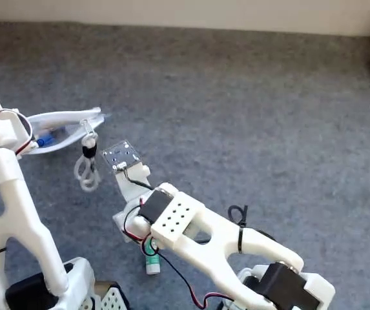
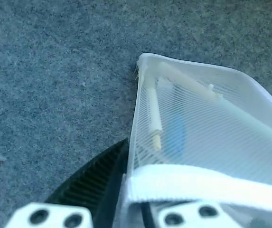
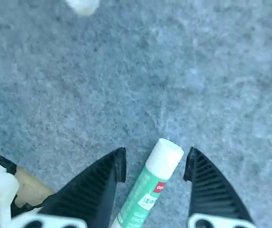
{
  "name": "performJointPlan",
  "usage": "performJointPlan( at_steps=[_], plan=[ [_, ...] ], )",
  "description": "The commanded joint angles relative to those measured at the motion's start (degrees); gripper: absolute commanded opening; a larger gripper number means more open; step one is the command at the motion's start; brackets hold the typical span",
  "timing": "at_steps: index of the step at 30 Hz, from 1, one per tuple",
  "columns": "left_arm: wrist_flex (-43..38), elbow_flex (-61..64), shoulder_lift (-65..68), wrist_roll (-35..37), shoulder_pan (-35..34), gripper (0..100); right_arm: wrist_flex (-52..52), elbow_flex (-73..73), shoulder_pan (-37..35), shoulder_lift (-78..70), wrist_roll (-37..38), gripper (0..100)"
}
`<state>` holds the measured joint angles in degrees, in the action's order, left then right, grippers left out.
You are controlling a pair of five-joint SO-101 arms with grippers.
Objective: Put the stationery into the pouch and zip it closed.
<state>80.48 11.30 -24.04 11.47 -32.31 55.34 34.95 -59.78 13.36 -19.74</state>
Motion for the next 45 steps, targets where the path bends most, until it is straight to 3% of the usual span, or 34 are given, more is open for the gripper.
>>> performJointPlan(
  at_steps=[1,12,18,25,33,38,45],
  plan=[
    [-1.23,-0.31,-1.19,0.70,-1.01,1,-1.27,-0.66,-0.66,-3.12,-0.18,18.7],
    [-1.23,-0.22,-1.19,0.70,-1.01,1,-1.19,-3.74,1.36,-13.67,-0.18,18.3],
    [-1.23,-0.22,-1.19,0.70,-0.92,1,-1.19,-3.91,2.95,-13.85,0.53,0.0],
    [-1.23,-0.13,-1.19,0.70,-0.75,1,2.59,-4.88,3.03,-12.70,8.00,0.5],
    [-0.97,-0.13,-1.19,0.70,0.13,1,5.76,-5.58,3.65,0.31,8.44,0.5],
    [-0.88,-0.22,-1.19,0.79,3.30,1,4.26,-5.76,9.27,7.96,8.53,0.5],
    [-0.70,-0.75,-1.54,0.79,8.92,1,-9.27,-3.30,21.93,13.05,8.09,0.5]
  ],
)
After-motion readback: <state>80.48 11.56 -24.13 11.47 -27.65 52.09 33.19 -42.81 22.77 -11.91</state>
